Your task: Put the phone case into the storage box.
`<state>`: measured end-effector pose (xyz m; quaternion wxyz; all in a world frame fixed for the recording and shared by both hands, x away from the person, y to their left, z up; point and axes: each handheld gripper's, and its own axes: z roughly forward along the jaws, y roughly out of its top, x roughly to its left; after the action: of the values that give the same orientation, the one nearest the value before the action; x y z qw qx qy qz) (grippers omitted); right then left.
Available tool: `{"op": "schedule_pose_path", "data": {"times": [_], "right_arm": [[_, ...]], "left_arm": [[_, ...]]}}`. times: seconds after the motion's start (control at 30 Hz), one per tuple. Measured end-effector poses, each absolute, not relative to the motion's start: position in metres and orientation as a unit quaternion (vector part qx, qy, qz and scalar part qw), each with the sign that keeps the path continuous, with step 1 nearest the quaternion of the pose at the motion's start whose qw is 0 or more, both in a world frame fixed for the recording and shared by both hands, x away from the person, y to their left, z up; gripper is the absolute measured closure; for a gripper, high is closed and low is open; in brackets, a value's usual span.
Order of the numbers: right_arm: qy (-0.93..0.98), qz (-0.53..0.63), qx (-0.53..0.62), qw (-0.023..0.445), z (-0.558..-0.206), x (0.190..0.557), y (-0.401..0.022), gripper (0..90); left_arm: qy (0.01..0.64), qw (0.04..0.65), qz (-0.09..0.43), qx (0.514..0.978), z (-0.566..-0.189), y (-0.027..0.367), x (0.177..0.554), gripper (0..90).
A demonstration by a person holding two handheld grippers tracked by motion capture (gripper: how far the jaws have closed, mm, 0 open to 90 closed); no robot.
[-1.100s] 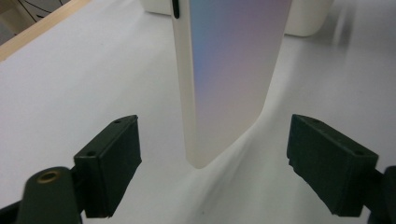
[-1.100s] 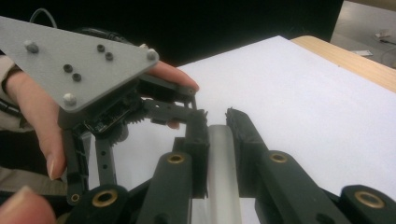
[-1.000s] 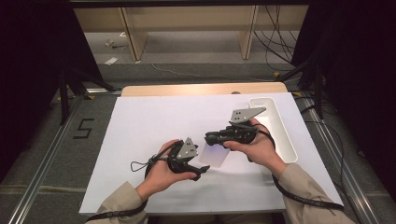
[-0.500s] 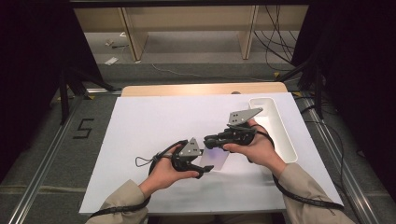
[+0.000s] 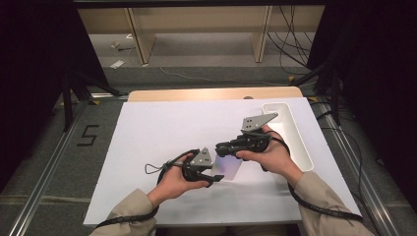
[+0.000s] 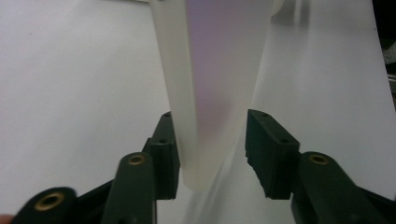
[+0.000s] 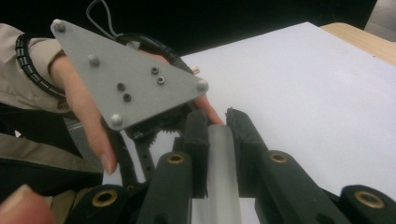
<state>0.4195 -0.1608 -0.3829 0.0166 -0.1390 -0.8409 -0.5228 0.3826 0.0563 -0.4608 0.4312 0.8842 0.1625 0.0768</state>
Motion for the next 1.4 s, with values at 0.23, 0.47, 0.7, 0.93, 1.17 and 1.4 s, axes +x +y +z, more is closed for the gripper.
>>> {"op": "schedule_pose_path", "data": {"times": [0.23,0.47,0.7,0.93,1.17,1.4], "right_arm": [[-0.841,-0.523,-0.137,0.02,-0.385,0.419,-0.16,80.0],[-0.842,-0.524,-0.125,0.03,-0.385,0.419,-0.159,78.7],[-0.839,-0.53,-0.118,0.029,-0.385,0.419,-0.159,78.0],[-0.839,-0.532,-0.111,0.033,-0.385,0.419,-0.159,77.8],[-0.838,-0.534,-0.105,0.031,-0.385,0.419,-0.159,76.9],[-0.834,-0.543,-0.101,-0.002,-0.38,0.419,-0.163,54.9]], "left_arm": [[0.166,0.423,0.071,0.888,-0.46,0.06,0.385,65.8],[0.165,0.411,0.062,0.894,-0.457,0.063,0.385,73.6],[0.166,0.41,0.052,0.895,-0.454,0.065,0.386,76.6],[0.163,0.409,0.042,0.897,-0.452,0.066,0.386,78.7],[0.163,0.41,0.035,0.897,-0.453,0.066,0.387,78.8],[0.164,0.408,0.049,0.897,-0.45,0.068,0.385,80.8]]}}
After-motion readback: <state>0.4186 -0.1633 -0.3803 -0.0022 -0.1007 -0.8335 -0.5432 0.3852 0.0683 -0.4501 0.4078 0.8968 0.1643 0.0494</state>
